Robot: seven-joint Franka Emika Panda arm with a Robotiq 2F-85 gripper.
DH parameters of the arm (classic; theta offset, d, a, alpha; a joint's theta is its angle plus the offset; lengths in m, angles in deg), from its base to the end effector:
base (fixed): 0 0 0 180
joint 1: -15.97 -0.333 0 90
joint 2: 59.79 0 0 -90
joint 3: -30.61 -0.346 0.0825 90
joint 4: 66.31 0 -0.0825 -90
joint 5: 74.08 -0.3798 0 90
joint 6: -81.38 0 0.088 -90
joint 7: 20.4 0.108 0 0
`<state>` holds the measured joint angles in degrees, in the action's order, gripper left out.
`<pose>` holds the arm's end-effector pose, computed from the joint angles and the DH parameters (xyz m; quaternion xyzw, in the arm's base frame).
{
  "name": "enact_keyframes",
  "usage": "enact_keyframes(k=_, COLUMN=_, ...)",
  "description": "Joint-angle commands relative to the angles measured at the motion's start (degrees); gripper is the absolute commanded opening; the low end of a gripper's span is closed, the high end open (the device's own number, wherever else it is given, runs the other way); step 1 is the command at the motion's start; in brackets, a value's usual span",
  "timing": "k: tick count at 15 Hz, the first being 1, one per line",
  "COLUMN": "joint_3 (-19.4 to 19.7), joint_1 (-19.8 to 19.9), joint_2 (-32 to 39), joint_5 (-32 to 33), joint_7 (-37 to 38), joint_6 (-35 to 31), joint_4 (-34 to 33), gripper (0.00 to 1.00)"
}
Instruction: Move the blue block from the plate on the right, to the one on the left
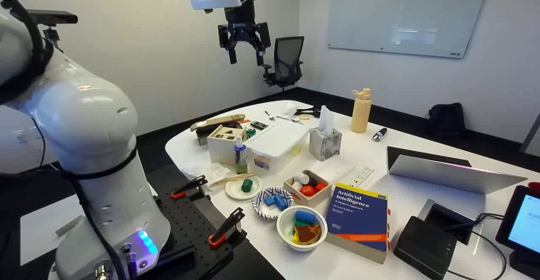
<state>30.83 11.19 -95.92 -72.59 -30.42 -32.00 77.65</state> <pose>0.3465 0.0258 0.5244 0.9901 0.1316 0.0478 0.0133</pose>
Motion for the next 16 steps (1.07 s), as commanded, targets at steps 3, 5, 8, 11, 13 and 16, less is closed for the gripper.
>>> enact_keyframes(k=3, joint_3=-0.1, joint_1=0.1, joint_2=0.0, joint_5=0.0, joint_7=0.0, joint_6=0.2, joint_4=-0.1, gripper=1.0)
enact_keyframes(k=5, joint_3=0.0, joint_1=0.4, joint_2=1.7, joint_5=0.1, joint_7=0.5, joint_6=0.2, joint_4=-0.5, gripper=1.0)
enact_keyframes(k=8, joint_3=2.0, joint_1=3.4, joint_2=8.4, joint_5=0.3, joint_7=3.1, joint_6=-0.4, joint_4=-1.0, gripper=1.0)
enact_keyframes(k=11, joint_3=4.4, joint_1=8.1, joint_2=15.9, joint_5=2.4, joint_7=7.0, joint_6=-6.4, joint_4=0.3, gripper=1.0)
enact_keyframes(k=13, joint_3=6.3, joint_1=10.7, joint_2=22.6, joint_5=2.4, joint_7=9.2, joint_6=-11.2, joint_4=0.1, gripper=1.0)
enact_keyframes(k=16, joint_3=8.6, joint_1=13.1, joint_2=33.4, joint_5=-0.2, joint_7=13.3, joint_6=-19.7, joint_4=-1.3, gripper=1.0)
